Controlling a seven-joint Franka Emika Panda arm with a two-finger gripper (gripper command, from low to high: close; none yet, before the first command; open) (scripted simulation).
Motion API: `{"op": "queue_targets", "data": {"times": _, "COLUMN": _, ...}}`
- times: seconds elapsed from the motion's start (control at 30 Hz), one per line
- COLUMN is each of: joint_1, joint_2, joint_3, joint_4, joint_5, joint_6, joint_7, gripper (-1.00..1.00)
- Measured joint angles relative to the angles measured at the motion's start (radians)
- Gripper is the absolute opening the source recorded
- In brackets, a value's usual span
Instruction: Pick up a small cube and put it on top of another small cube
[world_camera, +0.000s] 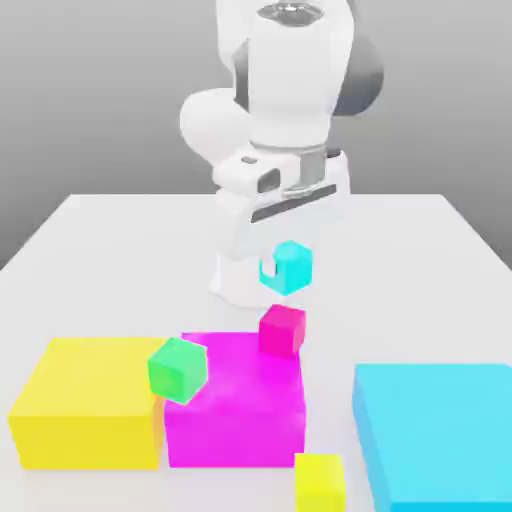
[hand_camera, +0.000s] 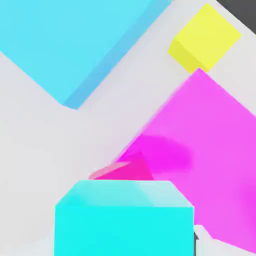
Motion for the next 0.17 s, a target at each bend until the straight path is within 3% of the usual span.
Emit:
{"op": "queue_targets", "data": {"times": 0.03, "joint_1": -0.001, "joint_2": 0.031, "joint_3": 0.001, "joint_4": -0.012, "joint_5": 0.0, "joint_6": 0.042, "joint_7": 0.0, "gripper": -1.0}}
{"op": "queue_targets", "data": {"times": 0.07, "joint_1": -0.002, "joint_2": 0.061, "joint_3": 0.002, "joint_4": -0.022, "joint_5": 0.0, "joint_6": 0.084, "joint_7": 0.0, "gripper": 1.0}}
{"op": "queue_targets", "data": {"times": 0.17, "joint_1": -0.002, "joint_2": 0.061, "joint_3": 0.002, "joint_4": -0.022, "joint_5": 0.0, "joint_6": 0.084, "joint_7": 0.0, "gripper": 1.0}}
